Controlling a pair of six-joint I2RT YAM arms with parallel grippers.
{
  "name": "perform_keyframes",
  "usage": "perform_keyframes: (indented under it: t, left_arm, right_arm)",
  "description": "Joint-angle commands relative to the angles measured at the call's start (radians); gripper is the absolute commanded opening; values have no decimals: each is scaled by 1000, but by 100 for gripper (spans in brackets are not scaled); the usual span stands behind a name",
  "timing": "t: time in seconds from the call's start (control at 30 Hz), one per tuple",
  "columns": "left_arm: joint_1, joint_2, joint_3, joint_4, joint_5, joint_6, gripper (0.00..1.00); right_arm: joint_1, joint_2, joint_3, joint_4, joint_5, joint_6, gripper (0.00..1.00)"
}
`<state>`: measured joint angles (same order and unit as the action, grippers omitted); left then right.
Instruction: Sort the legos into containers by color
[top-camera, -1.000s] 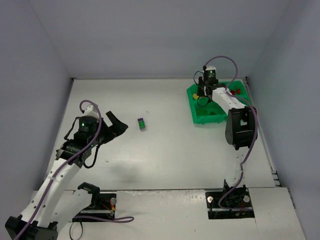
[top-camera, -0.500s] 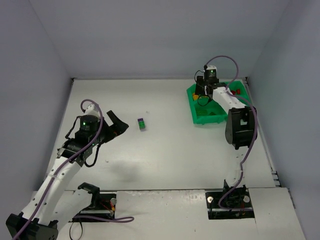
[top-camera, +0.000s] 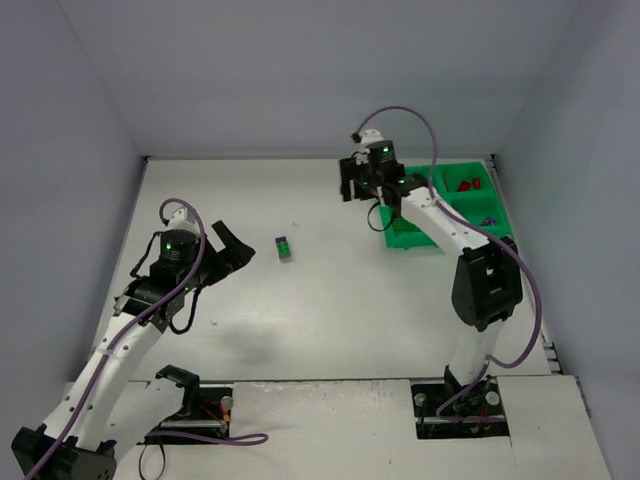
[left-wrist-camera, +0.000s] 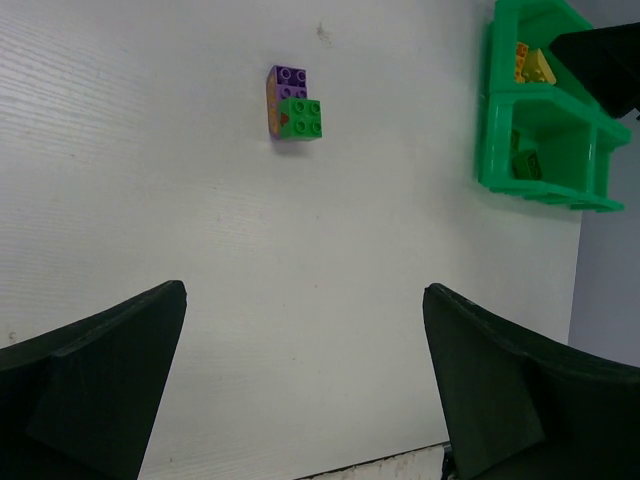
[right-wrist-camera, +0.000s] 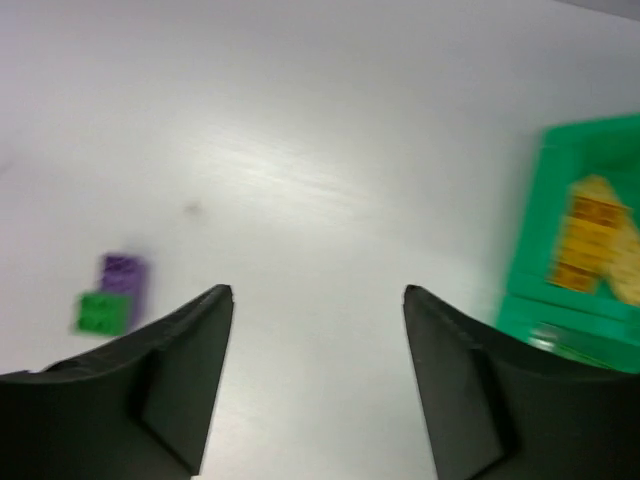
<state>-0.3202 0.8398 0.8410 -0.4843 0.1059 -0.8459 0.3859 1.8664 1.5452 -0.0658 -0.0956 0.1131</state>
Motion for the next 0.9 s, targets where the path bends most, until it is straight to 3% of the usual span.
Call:
perform_keyframes:
  t: [0.0, 0.07, 0.13, 0.43, 0.87]
  left_arm:
    - [3, -10, 76, -13, -51, -2, 97]
    - [3, -18, 78, -36, -51, -4, 98]
    - [3, -37, 70, -39, -31, -8, 97]
    - [3, -123, 50, -91, 3, -22, 98]
    - [1, -151, 46, -131, 60, -38, 97]
  right_arm:
    - [128, -43, -25, 15, -76, 26, 68]
    - [183, -30, -37, 14, -56, 63, 84]
    - [258, -4, -37, 12, -17, 110, 86]
    - [447, 152, 44, -20, 164, 192, 81]
    - [479, 339, 220, -78, 287, 241, 68]
